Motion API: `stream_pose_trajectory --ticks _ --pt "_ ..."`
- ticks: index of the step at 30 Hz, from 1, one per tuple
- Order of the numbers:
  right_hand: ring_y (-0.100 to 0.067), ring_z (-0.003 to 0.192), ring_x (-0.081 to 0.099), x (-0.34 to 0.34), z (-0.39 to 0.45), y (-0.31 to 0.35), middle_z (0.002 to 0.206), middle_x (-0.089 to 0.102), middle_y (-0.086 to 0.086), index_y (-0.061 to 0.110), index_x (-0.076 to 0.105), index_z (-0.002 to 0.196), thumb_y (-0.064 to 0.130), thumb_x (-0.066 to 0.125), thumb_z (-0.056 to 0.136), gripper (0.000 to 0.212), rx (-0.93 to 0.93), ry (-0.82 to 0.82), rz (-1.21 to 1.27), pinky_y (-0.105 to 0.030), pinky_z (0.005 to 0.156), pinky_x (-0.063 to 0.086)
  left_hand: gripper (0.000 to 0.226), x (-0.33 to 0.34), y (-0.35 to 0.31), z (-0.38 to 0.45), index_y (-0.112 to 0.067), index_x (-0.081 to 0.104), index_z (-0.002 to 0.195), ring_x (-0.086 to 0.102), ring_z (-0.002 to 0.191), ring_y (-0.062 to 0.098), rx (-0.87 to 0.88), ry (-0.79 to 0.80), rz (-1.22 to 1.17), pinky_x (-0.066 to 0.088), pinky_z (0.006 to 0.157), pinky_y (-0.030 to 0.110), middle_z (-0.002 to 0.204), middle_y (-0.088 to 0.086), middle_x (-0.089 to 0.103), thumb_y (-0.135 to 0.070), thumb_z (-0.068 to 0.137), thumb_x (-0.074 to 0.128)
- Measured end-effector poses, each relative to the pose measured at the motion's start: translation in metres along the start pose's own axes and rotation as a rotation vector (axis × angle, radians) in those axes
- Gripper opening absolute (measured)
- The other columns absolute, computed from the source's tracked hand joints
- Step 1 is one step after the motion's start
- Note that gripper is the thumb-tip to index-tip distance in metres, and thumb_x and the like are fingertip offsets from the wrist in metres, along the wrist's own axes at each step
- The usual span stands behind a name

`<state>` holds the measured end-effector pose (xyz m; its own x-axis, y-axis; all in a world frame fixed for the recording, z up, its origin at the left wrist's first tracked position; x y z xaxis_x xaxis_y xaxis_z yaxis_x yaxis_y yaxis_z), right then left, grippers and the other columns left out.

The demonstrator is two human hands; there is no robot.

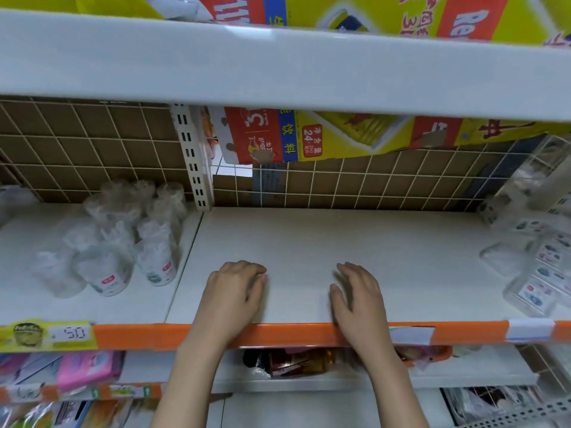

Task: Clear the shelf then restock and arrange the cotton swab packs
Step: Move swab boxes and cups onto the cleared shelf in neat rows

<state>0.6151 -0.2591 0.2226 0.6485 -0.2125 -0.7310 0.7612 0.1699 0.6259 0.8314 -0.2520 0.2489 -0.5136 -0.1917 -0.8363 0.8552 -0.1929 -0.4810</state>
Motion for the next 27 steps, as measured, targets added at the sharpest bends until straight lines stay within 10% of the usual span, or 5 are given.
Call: stream_pose_trajectory --ticks 21,27 --pt "-0.022 0.122 0.045 -0.140 0.018 -0.199 0.129 0.056 -0.004 0.012 0.055 0.128 0.037 0.037 0.082 0.055 0.008 0.211 -0.134 -0.026 0.103 0.031 0.073 0.166 -0.192 0.023 -0.026 0.056 0.124 0.052 0.114 0.019 -0.123 0.246 0.069 0.042 0.090 0.030 0.124 -0.006 0.058 -0.061 0.073 0.017" --pt "-0.020 0.124 0.043 -0.131 0.024 -0.194 0.132 0.054 -0.002 0.014 0.052 0.131 0.039 0.034 0.082 0.057 -0.028 0.243 -0.149 -0.029 0.105 0.032 0.044 0.149 -0.175 0.019 -0.024 0.054 0.126 0.052 0.113 0.021 -0.202 0.202 0.115 0.042 0.088 0.031 0.122 -0.003 0.058 -0.047 0.092 0.039"
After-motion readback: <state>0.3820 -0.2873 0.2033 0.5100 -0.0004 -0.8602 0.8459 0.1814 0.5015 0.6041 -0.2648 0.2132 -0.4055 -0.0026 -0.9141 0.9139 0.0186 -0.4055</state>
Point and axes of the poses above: each hand's wrist, its own z-axis towards the middle knuckle, its own x-axis out of the palm, y = z × x, the point moved 8 cm from there along z, towards the middle knuckle
